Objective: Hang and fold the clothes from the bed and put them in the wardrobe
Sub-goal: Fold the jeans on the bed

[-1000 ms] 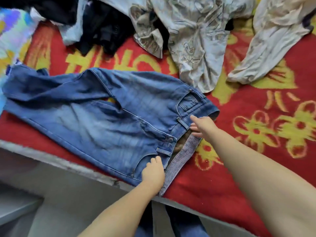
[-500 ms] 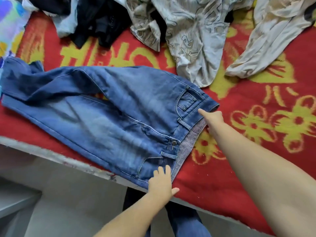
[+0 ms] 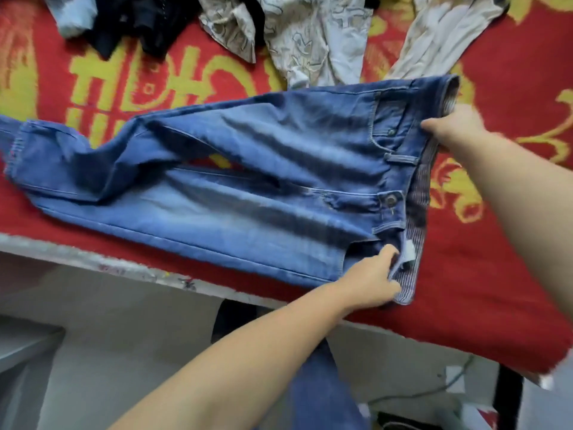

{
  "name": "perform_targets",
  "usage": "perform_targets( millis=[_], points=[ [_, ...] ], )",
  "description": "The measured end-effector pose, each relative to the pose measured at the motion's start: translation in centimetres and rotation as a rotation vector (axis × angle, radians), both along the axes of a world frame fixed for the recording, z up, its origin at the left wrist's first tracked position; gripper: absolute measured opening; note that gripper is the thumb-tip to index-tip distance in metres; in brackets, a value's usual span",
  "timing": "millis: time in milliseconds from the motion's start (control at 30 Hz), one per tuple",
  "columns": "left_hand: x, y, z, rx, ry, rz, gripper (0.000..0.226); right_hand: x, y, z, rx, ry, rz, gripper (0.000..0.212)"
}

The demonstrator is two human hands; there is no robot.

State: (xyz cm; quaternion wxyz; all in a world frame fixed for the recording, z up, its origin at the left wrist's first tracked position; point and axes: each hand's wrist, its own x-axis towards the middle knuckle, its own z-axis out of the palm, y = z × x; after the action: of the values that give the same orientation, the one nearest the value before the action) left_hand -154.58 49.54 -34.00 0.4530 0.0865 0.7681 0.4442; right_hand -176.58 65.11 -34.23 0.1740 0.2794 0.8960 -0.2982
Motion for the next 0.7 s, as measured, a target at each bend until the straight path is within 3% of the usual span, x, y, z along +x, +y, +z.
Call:
perform_targets(
  millis=[133,267,467,600,700],
  points=[
    [1.0,1.9,0.4,0.168,-0.396,-0.017,0.049,3.6,4.5,-1.0,0.301,-0.095,-0.128,0.050],
    [0.3,-6.1,-2.1,0.033,-0.391,0.167,0.032,6.7,-0.6,-3.3,0.246,-0.115,0.044,0.061],
    [-5.0,-26.5,-4.7,-0.402,-0.112,0.544,0.021,6.2,-12.8,-4.7,0.007,-0.075,0.486,0.044],
    [-9.3,-37.8,-5.5,-0.771,0.220,0.611,0.029,3.5,-20.0,-4.4,-0.036,0.007,0.602,0.039],
    [-11.7,-43.7,-6.4,-0.834,0.260,0.733,0.042,1.1,-25.5,-4.6,-0.014,0.067,0.637,0.038]
  ],
)
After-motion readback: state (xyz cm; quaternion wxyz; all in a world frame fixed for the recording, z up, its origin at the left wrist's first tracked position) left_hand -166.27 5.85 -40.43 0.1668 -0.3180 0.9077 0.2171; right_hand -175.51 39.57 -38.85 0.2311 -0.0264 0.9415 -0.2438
